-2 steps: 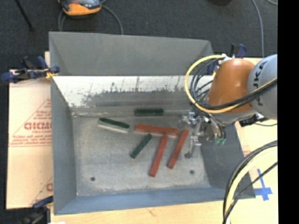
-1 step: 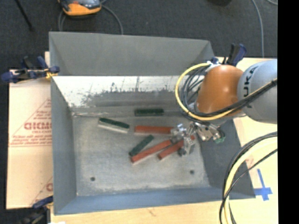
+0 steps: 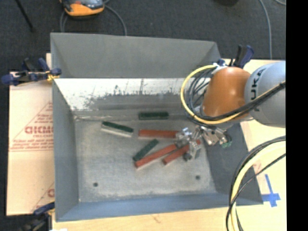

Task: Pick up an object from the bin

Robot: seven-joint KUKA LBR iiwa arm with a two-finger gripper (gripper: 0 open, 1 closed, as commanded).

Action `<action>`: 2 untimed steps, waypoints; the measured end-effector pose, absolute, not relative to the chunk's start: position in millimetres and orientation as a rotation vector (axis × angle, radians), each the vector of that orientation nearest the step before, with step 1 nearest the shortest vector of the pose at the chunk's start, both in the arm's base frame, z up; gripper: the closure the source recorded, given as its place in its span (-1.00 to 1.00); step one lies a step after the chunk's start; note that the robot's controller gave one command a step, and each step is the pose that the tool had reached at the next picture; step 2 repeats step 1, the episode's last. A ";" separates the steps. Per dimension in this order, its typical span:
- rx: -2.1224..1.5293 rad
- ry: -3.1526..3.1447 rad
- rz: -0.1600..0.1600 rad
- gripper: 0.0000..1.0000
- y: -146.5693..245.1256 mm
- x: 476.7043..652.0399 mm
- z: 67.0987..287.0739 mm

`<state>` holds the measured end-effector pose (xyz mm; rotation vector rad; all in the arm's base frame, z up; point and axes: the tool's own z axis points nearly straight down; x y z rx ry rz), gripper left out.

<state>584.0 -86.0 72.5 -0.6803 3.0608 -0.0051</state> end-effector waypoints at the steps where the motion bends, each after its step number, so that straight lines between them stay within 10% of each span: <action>1: -0.849 3.019 -0.002 1.00 -84.3 581.5 209.3; 2: -0.849 3.019 -0.002 1.00 -84.3 581.5 209.3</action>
Offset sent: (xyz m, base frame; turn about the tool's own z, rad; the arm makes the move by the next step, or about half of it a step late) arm 0.0000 0.0000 0.0000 0.0000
